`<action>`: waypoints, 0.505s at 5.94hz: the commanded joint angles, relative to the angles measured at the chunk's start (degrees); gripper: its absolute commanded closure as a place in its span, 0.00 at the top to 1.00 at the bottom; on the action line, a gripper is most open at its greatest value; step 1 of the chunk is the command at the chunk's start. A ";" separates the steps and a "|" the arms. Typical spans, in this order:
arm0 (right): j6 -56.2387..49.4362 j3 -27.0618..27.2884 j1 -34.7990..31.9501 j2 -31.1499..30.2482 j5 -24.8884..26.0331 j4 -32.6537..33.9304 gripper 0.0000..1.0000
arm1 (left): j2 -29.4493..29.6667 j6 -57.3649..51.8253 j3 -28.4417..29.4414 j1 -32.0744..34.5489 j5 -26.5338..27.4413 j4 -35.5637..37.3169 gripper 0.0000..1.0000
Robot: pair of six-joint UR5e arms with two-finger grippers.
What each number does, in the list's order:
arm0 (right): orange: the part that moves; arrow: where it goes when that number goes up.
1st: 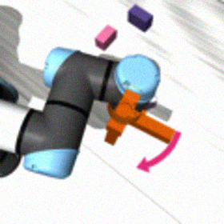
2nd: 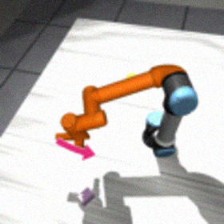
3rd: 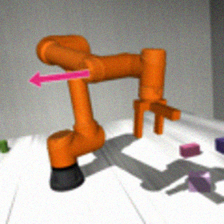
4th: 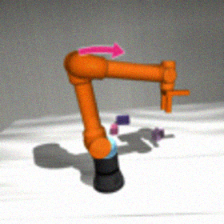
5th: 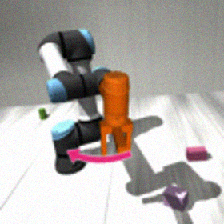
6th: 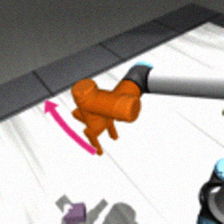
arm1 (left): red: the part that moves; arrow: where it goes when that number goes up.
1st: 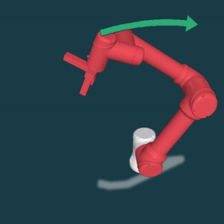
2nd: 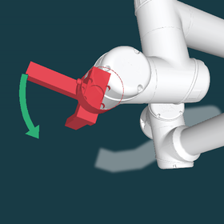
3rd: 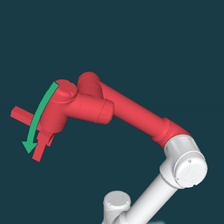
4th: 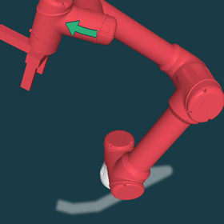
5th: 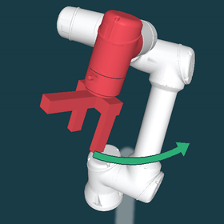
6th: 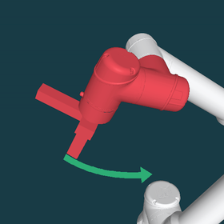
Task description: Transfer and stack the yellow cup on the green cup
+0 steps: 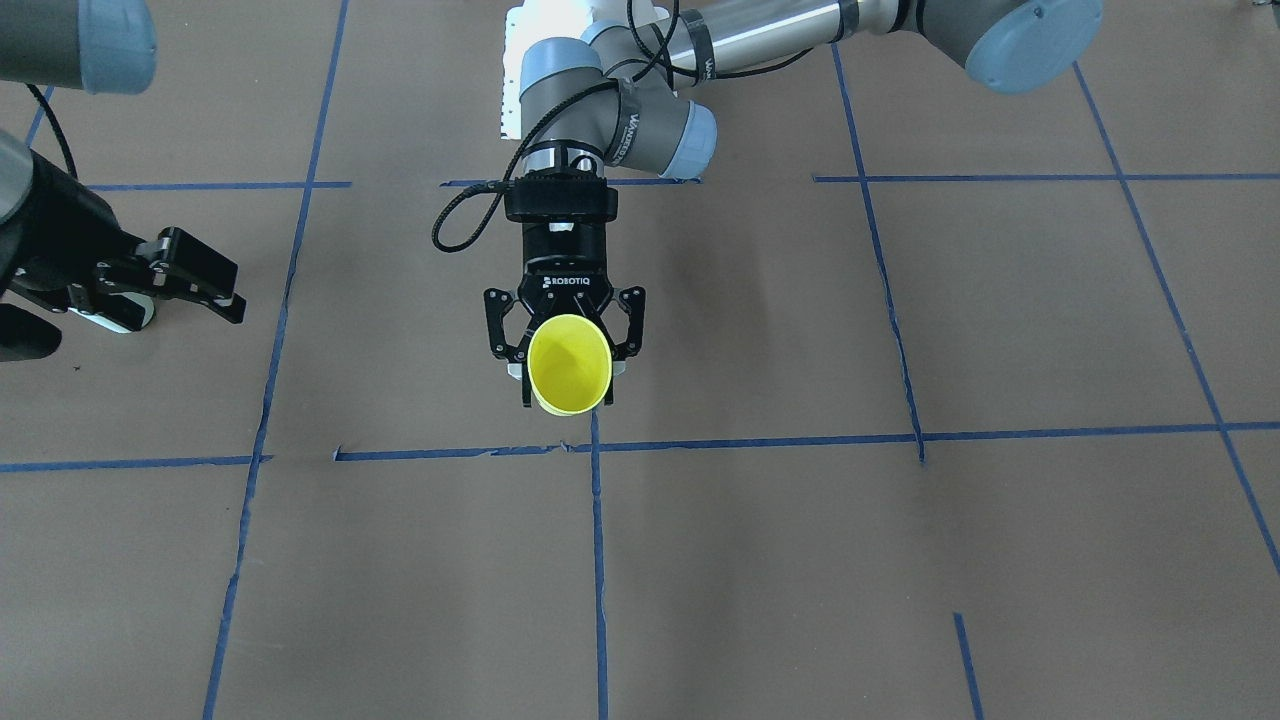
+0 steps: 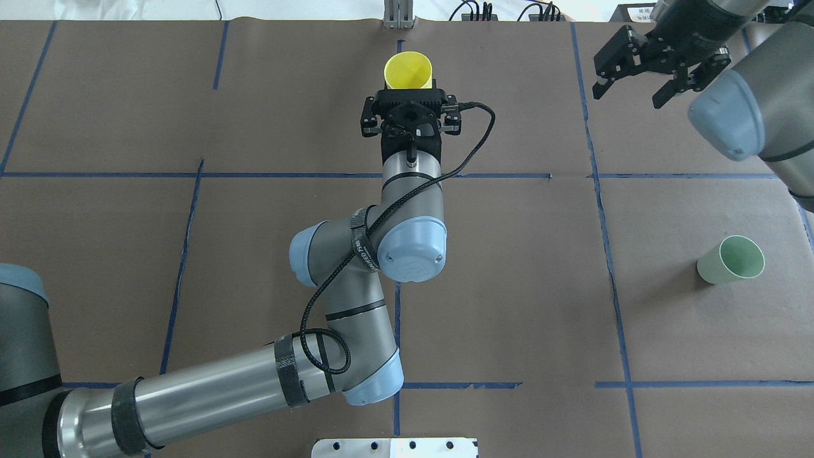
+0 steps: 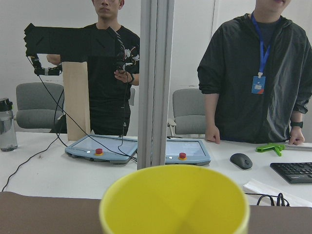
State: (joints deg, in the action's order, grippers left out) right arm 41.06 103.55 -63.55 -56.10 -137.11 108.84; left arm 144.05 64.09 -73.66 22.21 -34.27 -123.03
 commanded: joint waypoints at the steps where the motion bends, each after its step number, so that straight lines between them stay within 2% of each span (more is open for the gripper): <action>1: 0.25 -8.14 1.31 8.77 0.44 2.25 1.00 | -0.96 -5.68 0.01 -0.07 -0.27 -0.01 0.37; 3: 0.25 -15.71 2.63 17.73 0.35 6.19 1.00 | -2.02 -5.91 -0.08 -0.15 -0.36 -0.28 0.37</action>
State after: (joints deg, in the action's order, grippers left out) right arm 41.30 91.74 -61.50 -43.12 -136.70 112.92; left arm 142.32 58.52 -73.68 22.11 -34.59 -123.21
